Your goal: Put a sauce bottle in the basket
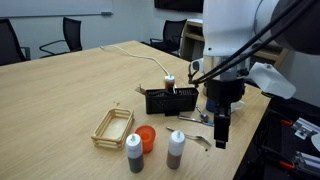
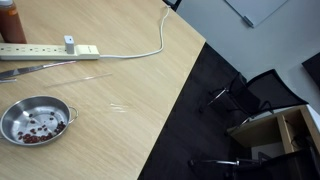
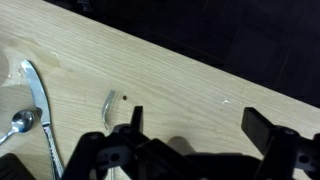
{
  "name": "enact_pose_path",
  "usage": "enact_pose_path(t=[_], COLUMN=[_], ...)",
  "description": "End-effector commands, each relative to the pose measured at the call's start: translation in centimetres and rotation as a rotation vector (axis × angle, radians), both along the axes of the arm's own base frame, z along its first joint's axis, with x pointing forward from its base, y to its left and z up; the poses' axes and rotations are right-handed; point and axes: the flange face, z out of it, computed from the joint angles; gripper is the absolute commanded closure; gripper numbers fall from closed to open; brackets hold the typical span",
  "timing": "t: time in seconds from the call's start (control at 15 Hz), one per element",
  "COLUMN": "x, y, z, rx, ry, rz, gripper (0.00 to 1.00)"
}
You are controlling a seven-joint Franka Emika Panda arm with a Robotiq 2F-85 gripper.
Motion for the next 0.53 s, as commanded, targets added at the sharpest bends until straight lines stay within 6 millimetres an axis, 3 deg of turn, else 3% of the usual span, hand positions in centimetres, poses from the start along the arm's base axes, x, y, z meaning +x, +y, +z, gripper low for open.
enact_pose_path(t=[0.0,0.2,0.47], x=[-0.2,-0.5,0.1], y=[0.8,3.3,6.3], z=[-0.2,-1.4,-4.9], rx=[0.003,-0.013,-0.063], ry=[-0.010,-0.050,-0.139], rz=[0.032,0.083,0.128], gripper=[0.00,0.00,0.00])
